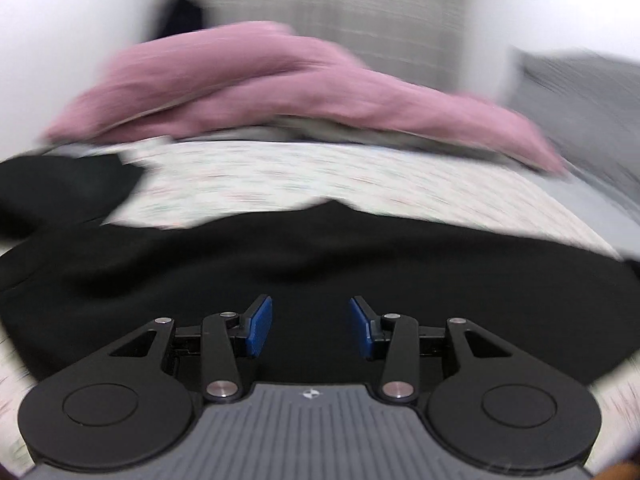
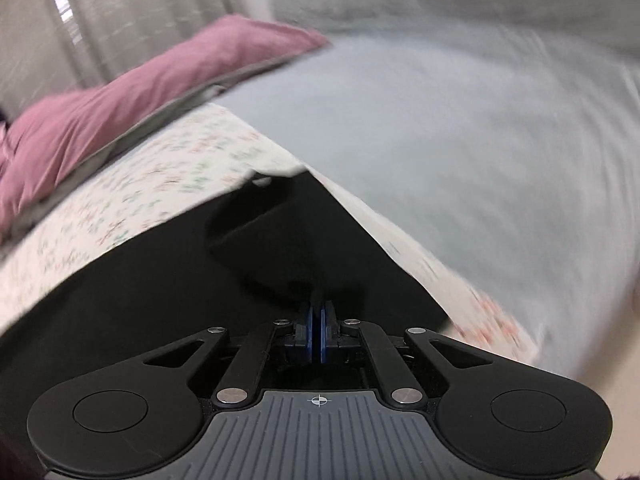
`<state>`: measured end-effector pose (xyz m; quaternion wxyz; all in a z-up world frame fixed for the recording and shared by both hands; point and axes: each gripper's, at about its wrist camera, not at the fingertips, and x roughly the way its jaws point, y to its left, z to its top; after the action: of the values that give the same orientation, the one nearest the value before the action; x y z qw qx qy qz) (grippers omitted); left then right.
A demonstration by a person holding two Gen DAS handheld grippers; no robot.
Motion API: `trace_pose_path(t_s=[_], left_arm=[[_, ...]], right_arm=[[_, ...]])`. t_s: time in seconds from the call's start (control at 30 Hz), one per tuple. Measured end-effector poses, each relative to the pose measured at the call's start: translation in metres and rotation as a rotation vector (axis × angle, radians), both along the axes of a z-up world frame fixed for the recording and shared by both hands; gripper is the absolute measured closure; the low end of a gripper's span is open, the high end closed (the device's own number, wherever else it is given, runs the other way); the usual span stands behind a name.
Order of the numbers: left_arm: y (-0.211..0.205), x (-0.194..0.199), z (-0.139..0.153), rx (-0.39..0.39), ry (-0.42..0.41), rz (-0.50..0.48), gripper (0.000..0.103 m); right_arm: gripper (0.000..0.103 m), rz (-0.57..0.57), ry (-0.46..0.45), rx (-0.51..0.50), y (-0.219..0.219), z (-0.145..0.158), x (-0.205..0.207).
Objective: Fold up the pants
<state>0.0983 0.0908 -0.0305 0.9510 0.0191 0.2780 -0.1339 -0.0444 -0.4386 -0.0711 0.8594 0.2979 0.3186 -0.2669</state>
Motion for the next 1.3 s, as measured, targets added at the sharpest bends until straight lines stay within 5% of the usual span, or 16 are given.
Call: trace_pose_path(t_s=[0.17, 0.4, 0.63, 0.8, 0.87, 0.93, 1.0, 1.13, 1.3], left_arm=[[-0.042, -0.013, -0.011, 0.088, 0.000, -0.289, 0.048], [-0.049, -0.025, -0.027, 0.060, 0.056, -0.495, 0.048], [-0.051, -0.043, -0.030, 0.120, 0.047, -0.566, 0.048], [-0.055, -0.042, -0.034, 0.191, 0.019, -0.513, 0.049], [-0.055, -0.039, -0.034, 0.201, 0.011, -0.495, 0.057], [-0.056, -0.038, -0.032, 0.208, 0.002, -0.488, 0.076], [-0.058, -0.041, -0.032, 0.230, -0.028, -0.481, 0.081], [-0.056, -0.045, -0.027, 0.237, -0.081, -0.459, 0.082], [-0.052, -0.042, -0.025, 0.201, -0.046, -0.471, 0.082]], right_arm=[[0.102, -0.085, -0.120, 0.238, -0.022, -0.014, -0.023], [0.094, -0.059, -0.192, 0.247, -0.024, -0.017, -0.028], [0.096, -0.020, -0.145, 0.130, -0.015, -0.006, -0.019], [0.096, -0.007, -0.145, 0.099, -0.015, 0.001, -0.016], [0.096, -0.003, -0.146, 0.095, -0.016, 0.003, -0.013], [0.096, 0.001, -0.145, 0.087, -0.015, 0.005, -0.013], [0.099, 0.003, -0.135, 0.074, -0.014, 0.006, -0.011], [0.100, 0.009, -0.076, 0.043, -0.010, 0.004, -0.011], [0.102, 0.027, -0.050, 0.017, -0.004, 0.001, -0.018]])
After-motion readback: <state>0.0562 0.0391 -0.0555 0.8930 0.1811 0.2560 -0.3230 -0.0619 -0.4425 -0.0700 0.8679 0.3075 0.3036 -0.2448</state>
